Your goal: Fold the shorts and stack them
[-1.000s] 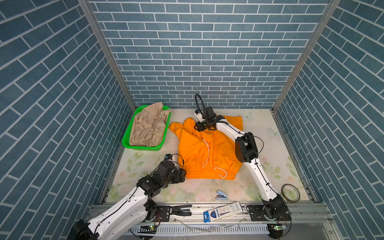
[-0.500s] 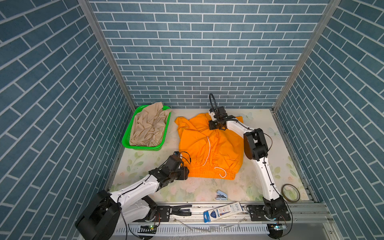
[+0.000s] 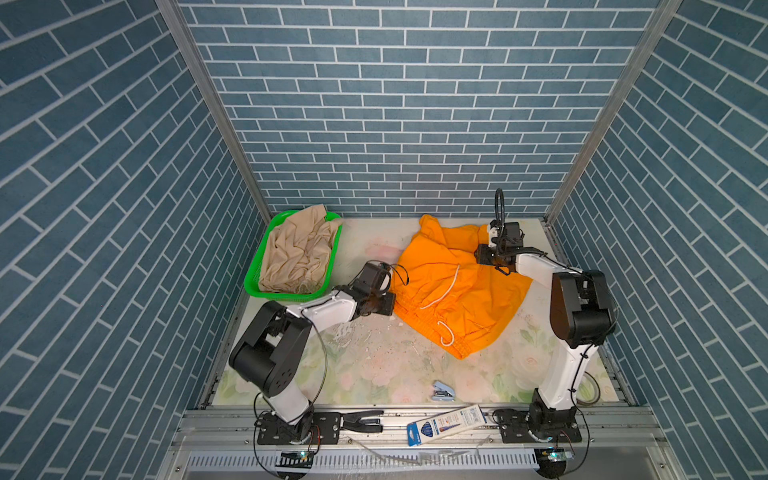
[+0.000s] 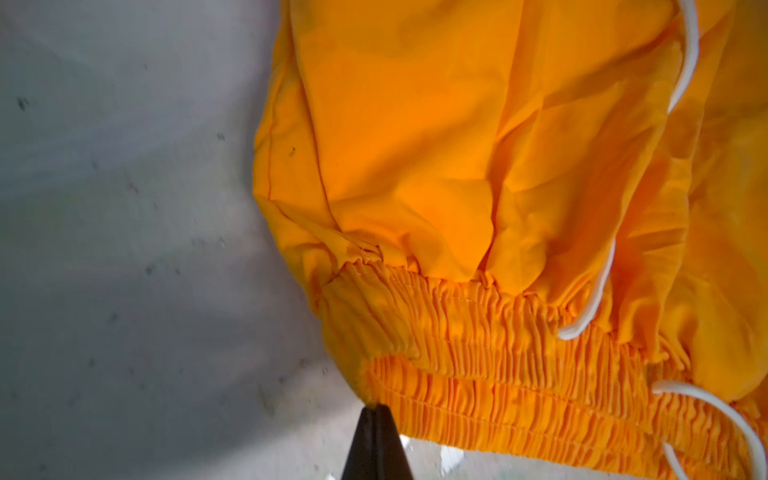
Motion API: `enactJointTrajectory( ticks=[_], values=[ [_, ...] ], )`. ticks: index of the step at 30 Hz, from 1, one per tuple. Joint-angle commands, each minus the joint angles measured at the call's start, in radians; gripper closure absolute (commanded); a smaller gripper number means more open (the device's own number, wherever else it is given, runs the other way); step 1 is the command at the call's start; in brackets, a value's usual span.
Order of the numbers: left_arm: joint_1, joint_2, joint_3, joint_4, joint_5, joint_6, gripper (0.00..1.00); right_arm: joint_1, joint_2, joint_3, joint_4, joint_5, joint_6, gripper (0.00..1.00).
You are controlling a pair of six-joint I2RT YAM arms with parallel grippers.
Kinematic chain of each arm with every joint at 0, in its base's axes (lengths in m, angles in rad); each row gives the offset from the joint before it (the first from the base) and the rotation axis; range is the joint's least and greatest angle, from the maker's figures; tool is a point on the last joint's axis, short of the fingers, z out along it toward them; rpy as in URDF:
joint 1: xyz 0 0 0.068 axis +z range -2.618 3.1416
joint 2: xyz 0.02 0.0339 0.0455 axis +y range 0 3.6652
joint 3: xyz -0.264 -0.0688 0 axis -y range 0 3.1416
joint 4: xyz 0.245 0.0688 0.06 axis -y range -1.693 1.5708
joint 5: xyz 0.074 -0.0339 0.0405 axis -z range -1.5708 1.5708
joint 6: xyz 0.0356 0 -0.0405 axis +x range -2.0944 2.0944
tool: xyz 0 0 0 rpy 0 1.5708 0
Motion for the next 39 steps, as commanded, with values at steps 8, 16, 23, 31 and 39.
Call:
enactJointTrajectory(
  ticks=[8,16,23,31,39],
  values=[
    [0.103,0.242,0.368,-0.138,0.103,0.203,0.94,0.258,-0.52,-0.393,-0.249,0.077,0.002,0.45],
    [0.123,0.104,0.332,-0.209,0.07,0.146,0.07,0.567,-0.5,-0.462,-0.296,0.06,0.044,0.44],
    [0.162,-0.172,0.147,-0.355,0.001,0.075,0.0,0.632,-0.399,-0.449,-0.344,0.036,0.03,0.42],
    [0.244,-0.507,-0.102,-0.372,0.004,0.024,0.0,0.695,-0.256,-0.412,-0.306,-0.074,-0.003,0.42],
    [0.31,-0.627,-0.155,-0.376,0.012,-0.007,0.0,0.821,-0.123,-0.259,-0.183,-0.308,0.026,0.42]
  ],
)
